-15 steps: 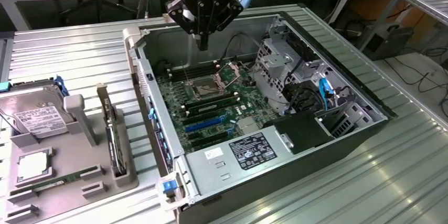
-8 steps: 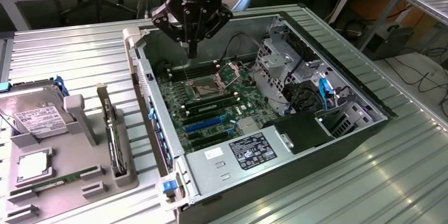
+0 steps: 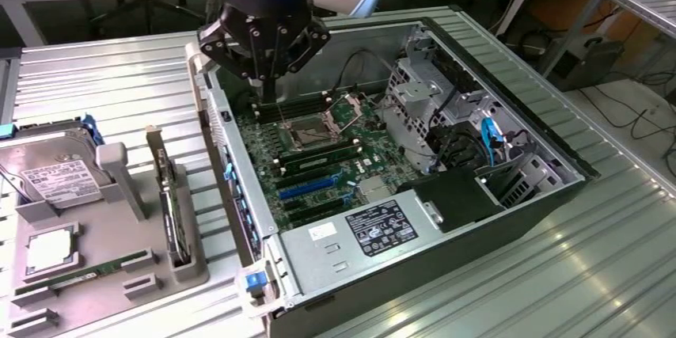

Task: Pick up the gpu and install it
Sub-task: 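Reach for the gpu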

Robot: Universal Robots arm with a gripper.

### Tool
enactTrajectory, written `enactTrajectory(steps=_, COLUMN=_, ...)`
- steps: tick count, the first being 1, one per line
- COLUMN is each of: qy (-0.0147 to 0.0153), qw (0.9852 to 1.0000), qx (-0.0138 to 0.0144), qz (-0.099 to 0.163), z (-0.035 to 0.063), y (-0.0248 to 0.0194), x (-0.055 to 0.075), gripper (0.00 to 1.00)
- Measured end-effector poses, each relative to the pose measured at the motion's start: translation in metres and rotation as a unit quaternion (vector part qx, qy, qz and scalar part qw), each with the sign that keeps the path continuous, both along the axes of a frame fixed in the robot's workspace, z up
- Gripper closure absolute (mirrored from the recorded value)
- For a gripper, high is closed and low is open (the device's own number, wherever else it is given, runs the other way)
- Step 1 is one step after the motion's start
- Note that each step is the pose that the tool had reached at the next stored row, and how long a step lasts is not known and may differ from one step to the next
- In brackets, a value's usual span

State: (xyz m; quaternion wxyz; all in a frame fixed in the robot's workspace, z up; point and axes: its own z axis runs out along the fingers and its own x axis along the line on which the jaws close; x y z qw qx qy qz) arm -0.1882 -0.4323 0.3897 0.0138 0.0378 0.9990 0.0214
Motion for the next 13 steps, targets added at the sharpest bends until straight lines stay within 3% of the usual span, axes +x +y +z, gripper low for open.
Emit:
enactTrajectory(steps=10, qy=0.0001, qw=1.0, qx=-0.002, qz=0.0, z=-0.0052, y=-0.0094, x=-0.04, gripper=0.89)
enactTrajectory(steps=13, qy=0.0, qw=1.0, qx=-0.0033, qz=0.0, z=-0.0081, y=-0.0115, x=-0.059, gripper=0.89)
